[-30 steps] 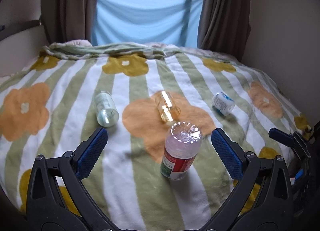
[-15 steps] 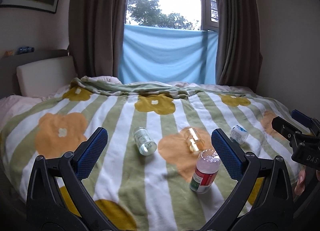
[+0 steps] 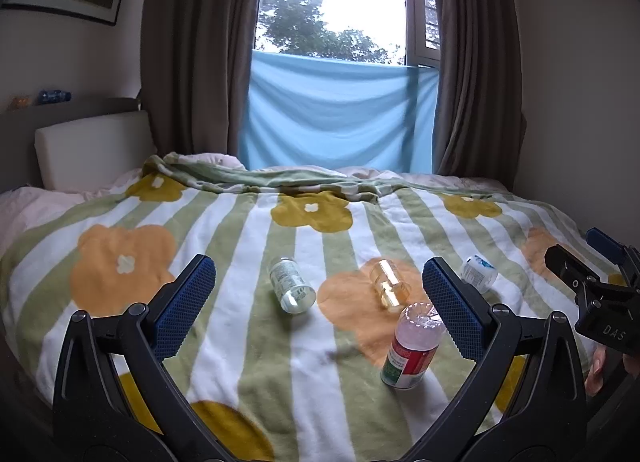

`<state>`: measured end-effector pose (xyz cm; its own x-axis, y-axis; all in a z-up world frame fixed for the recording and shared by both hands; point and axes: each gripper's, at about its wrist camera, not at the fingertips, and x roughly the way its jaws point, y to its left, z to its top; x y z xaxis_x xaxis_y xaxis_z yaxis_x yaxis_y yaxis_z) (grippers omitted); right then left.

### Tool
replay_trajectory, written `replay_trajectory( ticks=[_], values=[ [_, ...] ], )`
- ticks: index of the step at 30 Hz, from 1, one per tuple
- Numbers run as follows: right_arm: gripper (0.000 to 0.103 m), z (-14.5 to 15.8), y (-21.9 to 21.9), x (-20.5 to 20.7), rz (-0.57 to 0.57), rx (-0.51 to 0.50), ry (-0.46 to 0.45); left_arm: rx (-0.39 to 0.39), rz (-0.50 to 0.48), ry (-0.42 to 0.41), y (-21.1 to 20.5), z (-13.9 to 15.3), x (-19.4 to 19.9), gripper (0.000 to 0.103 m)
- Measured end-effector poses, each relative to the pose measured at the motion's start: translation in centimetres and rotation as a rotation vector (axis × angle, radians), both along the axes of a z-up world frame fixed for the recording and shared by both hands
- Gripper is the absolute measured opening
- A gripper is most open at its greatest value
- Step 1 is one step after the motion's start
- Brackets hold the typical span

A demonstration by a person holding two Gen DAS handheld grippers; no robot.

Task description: Flip cup upside down

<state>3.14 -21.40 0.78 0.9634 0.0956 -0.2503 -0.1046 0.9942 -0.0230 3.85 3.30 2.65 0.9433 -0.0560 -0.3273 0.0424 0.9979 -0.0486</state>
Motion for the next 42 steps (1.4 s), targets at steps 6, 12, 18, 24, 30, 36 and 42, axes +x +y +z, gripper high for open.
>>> replay_trajectory(
  ticks=[6,12,18,24,30,36,42],
  values=[
    [0.103,-0.15,-0.16,0.15,0.01,0.008,0.004,0.001,-0.001,0.001,-0.08,-0.02,0.11,0.103],
    [0.103,-0.26,-0.16,0.3,0.005,0.005,0.002,0.004,0.002,0.0,-0.12,-0.1,0.21,0.103],
    [0.103,-0.41,-0.21,0.45,0.004,0.003,0.003,0.0,0.0,0.004,-0.1,-0.15,0.34,0.103],
    [0.103,-0.44,-0.14,0.41,0.002,-0.002,0.002,-0.009,-0.003,0.009,0.07,-0.47,0.73,0.103],
    [0.103,-0.77,-0.61,0.34,-0.005,0.0,-0.009,-0.008,-0.003,0.009,0.06,-0.51,0.72,0.103],
    [0.103,-0.69,-0.67,0.32,-0.012,-0.005,-0.019,-0.007,0.0,0.007,0.07,-0.41,0.76,0.103],
    [0.103,-0.52,-0.84,0.39,-0.016,-0.003,-0.021,-0.005,0.003,0.004,0.15,-0.23,0.82,0.103]
  ],
)
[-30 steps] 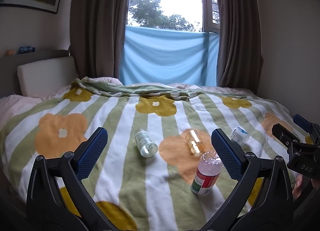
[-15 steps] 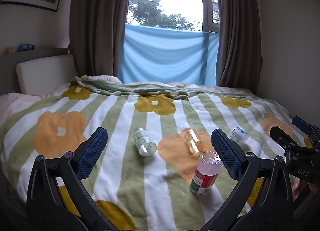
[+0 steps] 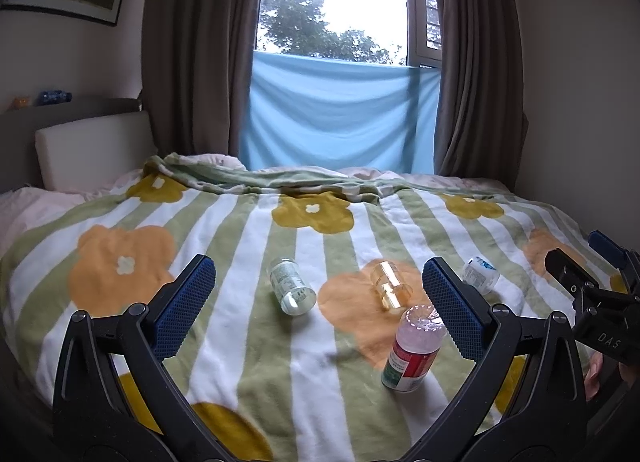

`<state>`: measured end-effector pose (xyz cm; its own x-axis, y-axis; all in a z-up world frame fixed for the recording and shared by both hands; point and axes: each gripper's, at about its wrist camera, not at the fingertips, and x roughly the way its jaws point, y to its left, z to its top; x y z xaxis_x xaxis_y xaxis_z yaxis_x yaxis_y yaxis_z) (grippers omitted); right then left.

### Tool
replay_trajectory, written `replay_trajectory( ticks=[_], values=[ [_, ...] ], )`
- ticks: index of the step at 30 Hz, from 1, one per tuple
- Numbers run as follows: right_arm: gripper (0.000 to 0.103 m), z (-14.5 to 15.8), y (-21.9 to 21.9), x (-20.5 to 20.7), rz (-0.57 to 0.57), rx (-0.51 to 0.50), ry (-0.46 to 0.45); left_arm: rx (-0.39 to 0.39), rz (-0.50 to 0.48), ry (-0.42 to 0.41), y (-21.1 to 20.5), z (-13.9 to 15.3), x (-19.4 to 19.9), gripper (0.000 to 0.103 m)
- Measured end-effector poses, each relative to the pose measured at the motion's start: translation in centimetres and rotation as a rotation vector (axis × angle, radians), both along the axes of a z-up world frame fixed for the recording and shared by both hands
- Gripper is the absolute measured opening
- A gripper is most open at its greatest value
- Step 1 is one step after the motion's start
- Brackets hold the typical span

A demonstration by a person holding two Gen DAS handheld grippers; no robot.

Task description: Flip cup upside down

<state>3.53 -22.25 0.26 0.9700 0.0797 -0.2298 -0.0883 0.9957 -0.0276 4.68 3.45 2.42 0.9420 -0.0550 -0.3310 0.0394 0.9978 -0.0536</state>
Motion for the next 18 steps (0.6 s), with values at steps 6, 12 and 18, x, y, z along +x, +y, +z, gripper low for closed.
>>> replay_trajectory(
  ticks=[6,12,18],
  values=[
    [0.103,-0.01,0.04,-0.03,0.001,-0.001,-0.001,0.006,0.003,-0.003,0.18,0.2,0.0,0.103],
    [0.103,-0.03,0.07,-0.04,0.001,-0.002,0.0,0.018,0.033,-0.006,0.33,0.33,-0.06,0.103],
    [0.103,-0.01,0.15,-0.02,0.002,0.001,0.003,0.03,0.045,-0.011,0.7,0.44,-0.17,0.103]
  ],
)
